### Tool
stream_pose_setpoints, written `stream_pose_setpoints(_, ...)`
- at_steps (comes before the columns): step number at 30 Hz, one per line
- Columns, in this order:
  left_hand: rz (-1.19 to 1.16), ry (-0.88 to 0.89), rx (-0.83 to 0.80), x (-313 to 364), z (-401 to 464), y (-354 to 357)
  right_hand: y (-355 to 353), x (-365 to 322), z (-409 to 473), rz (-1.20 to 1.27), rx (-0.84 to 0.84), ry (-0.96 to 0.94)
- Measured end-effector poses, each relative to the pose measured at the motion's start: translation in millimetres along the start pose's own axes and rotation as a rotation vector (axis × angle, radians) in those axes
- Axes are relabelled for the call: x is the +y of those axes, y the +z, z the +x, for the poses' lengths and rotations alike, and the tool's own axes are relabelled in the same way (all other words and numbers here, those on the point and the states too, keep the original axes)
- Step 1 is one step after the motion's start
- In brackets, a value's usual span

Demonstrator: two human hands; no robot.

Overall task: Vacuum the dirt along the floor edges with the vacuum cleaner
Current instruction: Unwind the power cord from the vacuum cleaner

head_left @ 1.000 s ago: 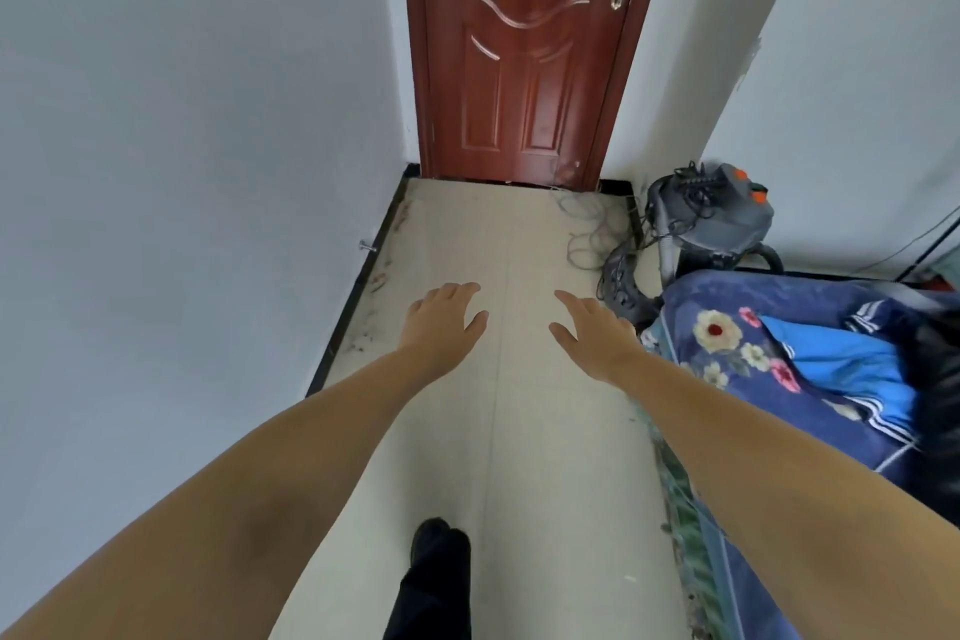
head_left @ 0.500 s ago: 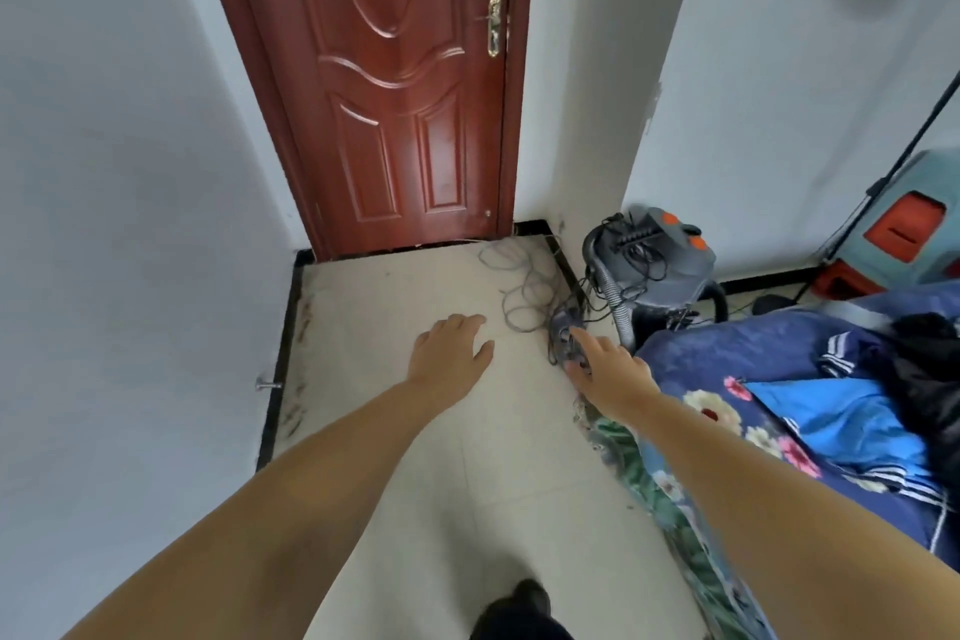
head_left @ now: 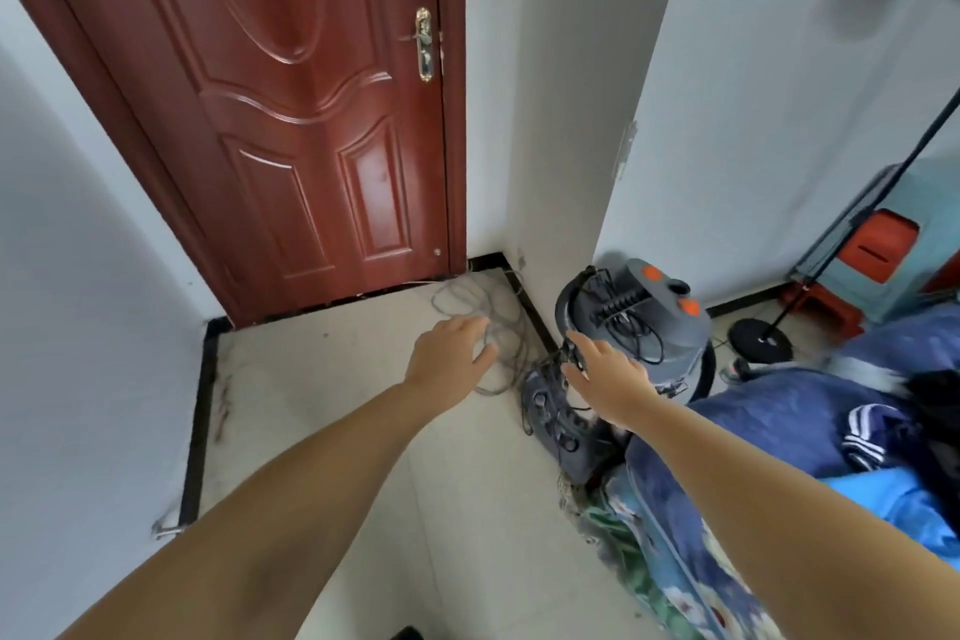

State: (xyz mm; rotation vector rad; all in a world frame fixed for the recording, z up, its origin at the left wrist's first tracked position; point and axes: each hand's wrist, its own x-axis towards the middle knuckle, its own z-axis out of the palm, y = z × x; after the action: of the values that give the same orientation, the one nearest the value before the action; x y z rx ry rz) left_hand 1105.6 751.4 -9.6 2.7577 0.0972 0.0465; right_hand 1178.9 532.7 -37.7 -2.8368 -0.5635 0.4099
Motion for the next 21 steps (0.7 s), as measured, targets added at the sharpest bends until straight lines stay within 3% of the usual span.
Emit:
stream_pose_setpoints(4, -0.038, 0.042, -0.063, -22, 76, 12, -1, 5, 57, 0.005, -0.013, 0.067)
stream_pose_setpoints(10, -0.018, 0.265, -0.184, -26, 207, 29, -12, 35, 128, 0.113, 0.045, 0.335)
stream_pose_setpoints(15, 0.000, 0.367, -0.312, -6, 280, 60, -11, 72, 150, 0.210, 0.040, 0.520)
stream_pose_setpoints(21, 0.007, 0.513, -0.388, 30, 354, 117, -7, 132, 199, 0.241, 0.039, 0.611)
